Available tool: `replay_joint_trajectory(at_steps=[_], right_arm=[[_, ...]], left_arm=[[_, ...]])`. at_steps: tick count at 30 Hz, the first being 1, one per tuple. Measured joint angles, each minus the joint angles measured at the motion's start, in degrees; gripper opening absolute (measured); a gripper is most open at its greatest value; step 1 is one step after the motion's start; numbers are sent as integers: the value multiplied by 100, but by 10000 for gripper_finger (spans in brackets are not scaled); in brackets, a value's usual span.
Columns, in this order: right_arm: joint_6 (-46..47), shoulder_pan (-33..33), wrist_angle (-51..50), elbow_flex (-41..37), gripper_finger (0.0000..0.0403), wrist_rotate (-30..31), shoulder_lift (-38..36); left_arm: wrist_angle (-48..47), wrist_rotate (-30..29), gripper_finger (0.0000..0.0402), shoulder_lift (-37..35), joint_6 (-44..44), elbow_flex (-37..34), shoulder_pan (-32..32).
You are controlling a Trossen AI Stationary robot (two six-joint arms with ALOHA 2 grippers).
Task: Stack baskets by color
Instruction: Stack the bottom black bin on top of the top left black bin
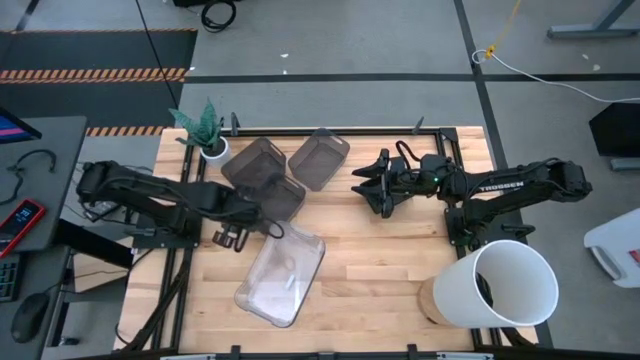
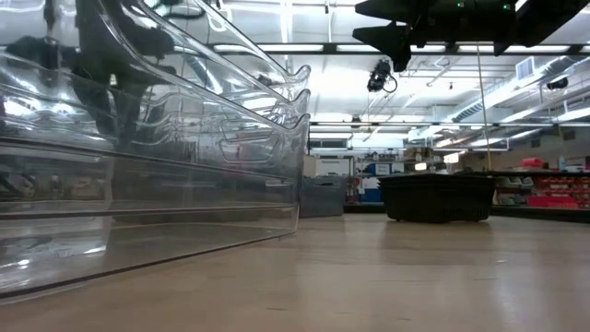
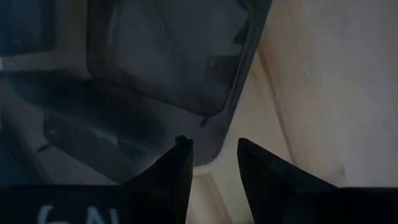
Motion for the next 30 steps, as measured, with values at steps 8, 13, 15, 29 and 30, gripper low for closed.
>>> replay_joint_trajectory(at_steps=[8,13,15,29,30], right_arm=[[-4,0,-8,2,231,-41,9],[-10,0,-33,2,231,-42,9],[-9,0,-24,2,231,-44,9],[-11,0,-4,2,231,-52,9],[-11,0,-9,2,231,-52,9]], left_arm=[[376,-37,144,646,709,0,53],[409,47,144,954,786,0,171],[448,164,141,1066,814,0,233],[603,260,73,1407,892,-2,375],[605,256,59,1407,908,-2,373]])
